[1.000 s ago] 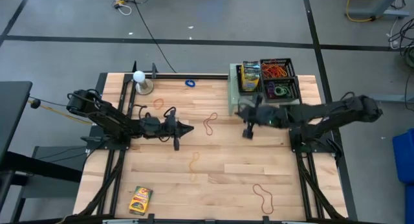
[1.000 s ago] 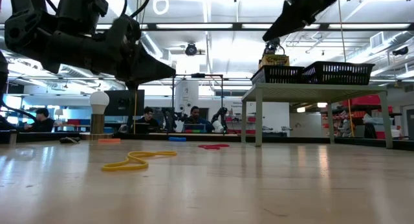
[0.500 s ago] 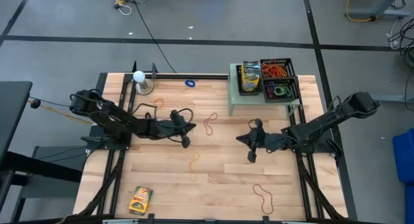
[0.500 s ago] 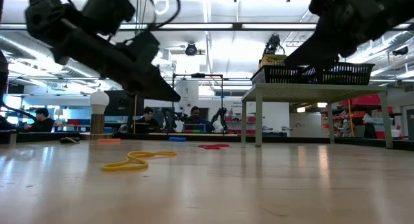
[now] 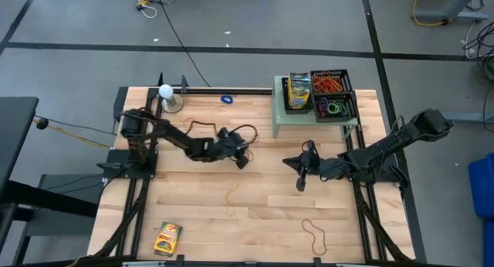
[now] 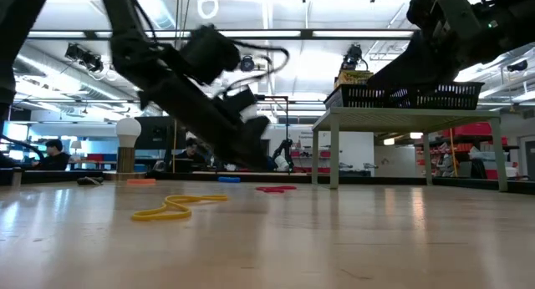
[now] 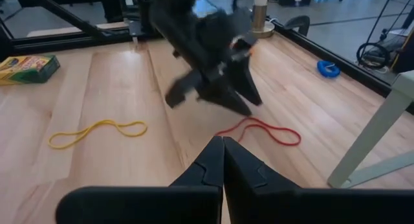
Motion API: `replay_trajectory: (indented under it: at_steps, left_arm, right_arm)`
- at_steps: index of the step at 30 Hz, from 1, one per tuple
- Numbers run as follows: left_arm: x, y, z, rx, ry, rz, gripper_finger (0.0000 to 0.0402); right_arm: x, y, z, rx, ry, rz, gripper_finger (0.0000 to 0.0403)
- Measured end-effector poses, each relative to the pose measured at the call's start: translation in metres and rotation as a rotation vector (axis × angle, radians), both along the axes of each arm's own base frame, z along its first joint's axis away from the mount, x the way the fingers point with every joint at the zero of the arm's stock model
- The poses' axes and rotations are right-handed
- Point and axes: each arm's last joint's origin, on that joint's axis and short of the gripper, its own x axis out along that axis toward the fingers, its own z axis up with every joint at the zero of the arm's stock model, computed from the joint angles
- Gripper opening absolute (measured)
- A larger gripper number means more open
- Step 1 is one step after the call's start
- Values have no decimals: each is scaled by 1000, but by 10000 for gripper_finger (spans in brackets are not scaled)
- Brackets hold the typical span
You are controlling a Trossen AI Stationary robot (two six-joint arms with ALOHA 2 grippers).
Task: Pick & Place Office Desk Supplies
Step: Put the red rubber band into the top right black bin on the shelf
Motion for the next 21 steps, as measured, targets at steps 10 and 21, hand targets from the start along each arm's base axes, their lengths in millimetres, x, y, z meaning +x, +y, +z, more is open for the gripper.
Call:
replay_trajectory:
  at_steps: [10, 21]
  left_arm:
    - [26, 11, -12, -5, 232, 50, 175]
    - [20, -2, -2, 24, 274, -42, 6]
  right_arm:
    - [0, 0, 1, 2, -5, 1, 5]
    - [0, 0, 1, 7, -12, 0, 5]
